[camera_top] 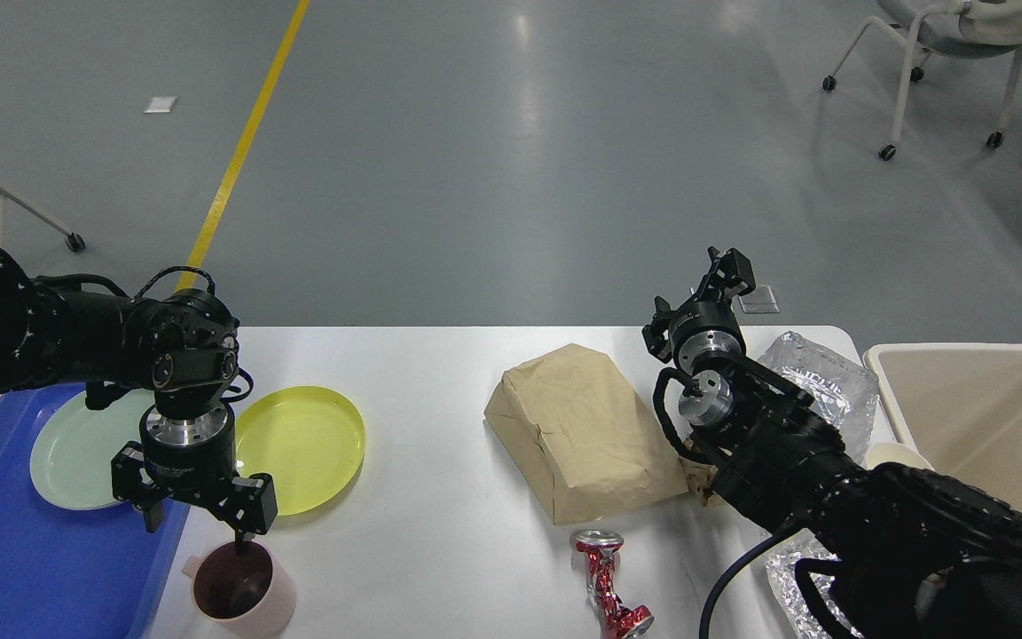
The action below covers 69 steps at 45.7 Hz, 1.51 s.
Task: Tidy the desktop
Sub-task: 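Lower the left gripper to the pink mug beside the tray, then grasp the pink mug with the left gripper and lift it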
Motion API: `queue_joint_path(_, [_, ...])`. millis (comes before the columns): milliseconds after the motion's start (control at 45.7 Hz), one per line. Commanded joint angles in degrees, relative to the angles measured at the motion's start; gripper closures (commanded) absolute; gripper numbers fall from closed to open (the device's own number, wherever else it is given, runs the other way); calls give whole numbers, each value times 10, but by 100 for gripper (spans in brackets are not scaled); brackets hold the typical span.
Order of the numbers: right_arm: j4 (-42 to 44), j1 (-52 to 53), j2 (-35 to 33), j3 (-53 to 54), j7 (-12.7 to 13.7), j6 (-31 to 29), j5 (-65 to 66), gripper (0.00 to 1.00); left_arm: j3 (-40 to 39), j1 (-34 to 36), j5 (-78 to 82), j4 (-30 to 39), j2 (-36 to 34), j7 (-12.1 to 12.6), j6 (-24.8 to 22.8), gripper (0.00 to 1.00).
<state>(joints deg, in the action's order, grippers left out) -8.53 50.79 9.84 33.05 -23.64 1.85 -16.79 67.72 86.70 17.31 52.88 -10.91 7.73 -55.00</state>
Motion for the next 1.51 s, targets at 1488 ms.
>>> queue_joint_path(1488, [0,0,0,0,0,0,0,0,-13,-74,-7,-4,0,-5,0,26])
